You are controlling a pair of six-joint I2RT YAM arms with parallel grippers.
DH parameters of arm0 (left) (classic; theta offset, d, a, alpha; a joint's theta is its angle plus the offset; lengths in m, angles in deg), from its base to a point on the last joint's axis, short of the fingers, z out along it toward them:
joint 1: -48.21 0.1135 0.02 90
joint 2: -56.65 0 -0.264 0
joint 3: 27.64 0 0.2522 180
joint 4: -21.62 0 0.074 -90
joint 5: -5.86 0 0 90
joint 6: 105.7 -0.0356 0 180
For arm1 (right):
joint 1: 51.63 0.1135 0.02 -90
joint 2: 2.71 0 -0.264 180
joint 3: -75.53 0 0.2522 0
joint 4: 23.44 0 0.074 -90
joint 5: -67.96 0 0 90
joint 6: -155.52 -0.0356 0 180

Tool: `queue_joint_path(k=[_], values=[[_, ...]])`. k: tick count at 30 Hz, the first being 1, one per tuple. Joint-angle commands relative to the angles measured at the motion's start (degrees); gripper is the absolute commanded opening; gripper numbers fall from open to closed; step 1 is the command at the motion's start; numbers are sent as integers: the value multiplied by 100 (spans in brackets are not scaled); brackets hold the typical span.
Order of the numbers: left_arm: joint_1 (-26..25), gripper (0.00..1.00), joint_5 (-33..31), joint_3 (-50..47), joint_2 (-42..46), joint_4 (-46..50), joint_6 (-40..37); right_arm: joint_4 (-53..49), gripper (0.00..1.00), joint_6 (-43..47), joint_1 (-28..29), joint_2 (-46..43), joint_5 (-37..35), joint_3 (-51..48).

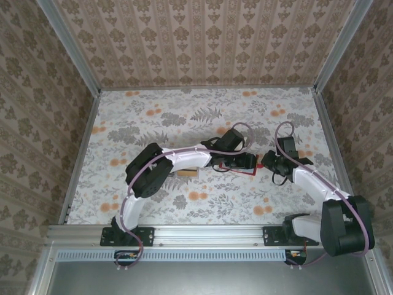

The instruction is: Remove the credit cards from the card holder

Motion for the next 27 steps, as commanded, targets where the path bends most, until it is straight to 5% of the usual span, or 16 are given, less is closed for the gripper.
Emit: queue_joint_path(k=[1, 10, 18, 27], values=[[27, 53, -17, -76, 134, -57, -157, -6, 30, -78, -24, -108, 128, -55], [560, 46, -396, -796, 705, 59, -195, 549, 28, -34, 175, -153, 1016, 5], [933, 5, -537, -721, 473, 538, -417, 1123, 22, -171, 1010, 431, 1282, 390], [972, 5, -420, -612, 236, 560, -484, 1618, 17, -430, 1081, 1426, 1558, 448]])
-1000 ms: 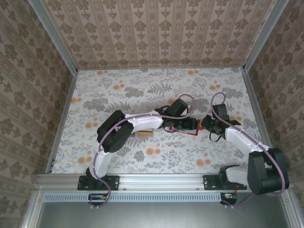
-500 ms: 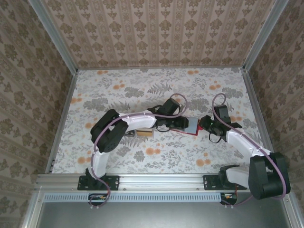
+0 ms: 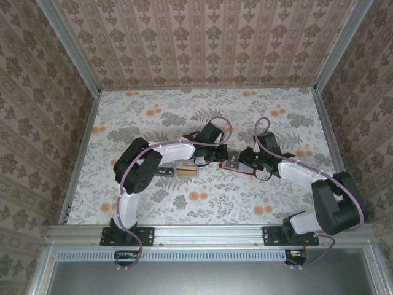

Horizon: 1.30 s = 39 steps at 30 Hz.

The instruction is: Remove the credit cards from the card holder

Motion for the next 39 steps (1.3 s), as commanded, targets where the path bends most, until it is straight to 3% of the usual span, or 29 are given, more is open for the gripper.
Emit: queue_joint_path(k=[1, 15, 24, 35, 39], values=[[-8, 5, 41, 173, -144, 114, -147, 226, 16, -140, 12, 242, 170, 97], [-62, 6, -20, 246, -319, 276, -137, 302, 18, -194, -29, 583, 164, 54], [-75, 5, -64, 141, -337, 338, -66, 708, 19, -352, -149, 808, 544, -79], [-97, 5, -273, 153, -224, 566, -93, -136, 18, -222, -142, 475, -64, 67], [-93, 5, -351, 199, -249, 690, -104, -98, 18, -184, -140, 629, 102, 132]])
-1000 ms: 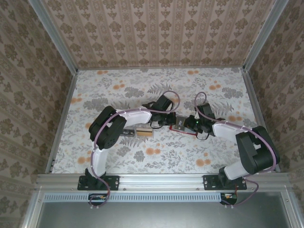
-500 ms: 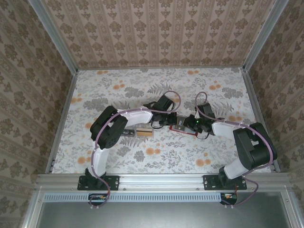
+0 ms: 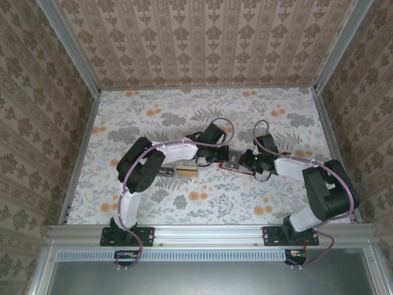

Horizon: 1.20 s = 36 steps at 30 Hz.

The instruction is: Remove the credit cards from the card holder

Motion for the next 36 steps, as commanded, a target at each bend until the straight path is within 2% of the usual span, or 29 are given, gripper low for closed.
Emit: queue_joint_path(k=[1, 9, 23, 36], values=[[-20, 5, -253, 33, -90, 583, -29, -140, 18, 67, -2, 63, 21, 121], [-44, 4, -222, 82, -152, 628, -40, 264, 18, -44, 4, 204, 413, 90], [-61, 3, -198, 95, -165, 622, -47, 451, 17, -127, -9, 198, 597, 99], [-67, 3, -190, 104, -167, 619, -50, 5, 17, -24, -10, 208, 216, 152]])
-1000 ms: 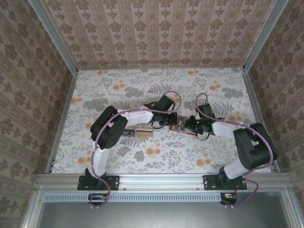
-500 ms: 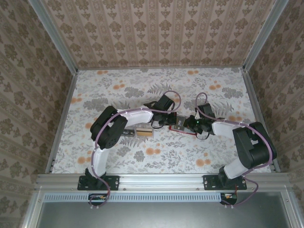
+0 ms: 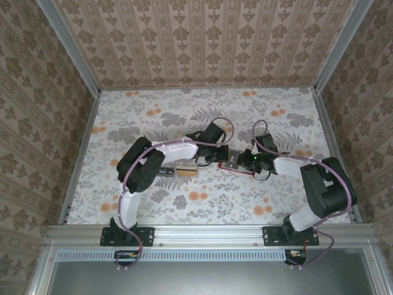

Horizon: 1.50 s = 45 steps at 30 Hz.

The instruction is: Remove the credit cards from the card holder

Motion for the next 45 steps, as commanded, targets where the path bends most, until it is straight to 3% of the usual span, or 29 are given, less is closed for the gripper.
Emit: queue_joint_path(k=[1, 17, 22, 37, 45], values=[[-61, 3, -129, 21, -172, 417, -44, -232, 17, 23, -1, 35, -128, 143], [-116, 2, -58, 110, -266, 434, -70, 593, 16, -178, -3, 250, 700, 18], [-113, 2, -75, 100, -255, 452, -64, 597, 0, -201, -37, 228, 691, -26], [34, 0, -173, -32, -182, 523, -18, 238, 0, -5, -707, -298, 569, -477], [33, 0, -116, 51, -190, 574, -52, 409, 3, 78, -669, -295, 909, -349]])
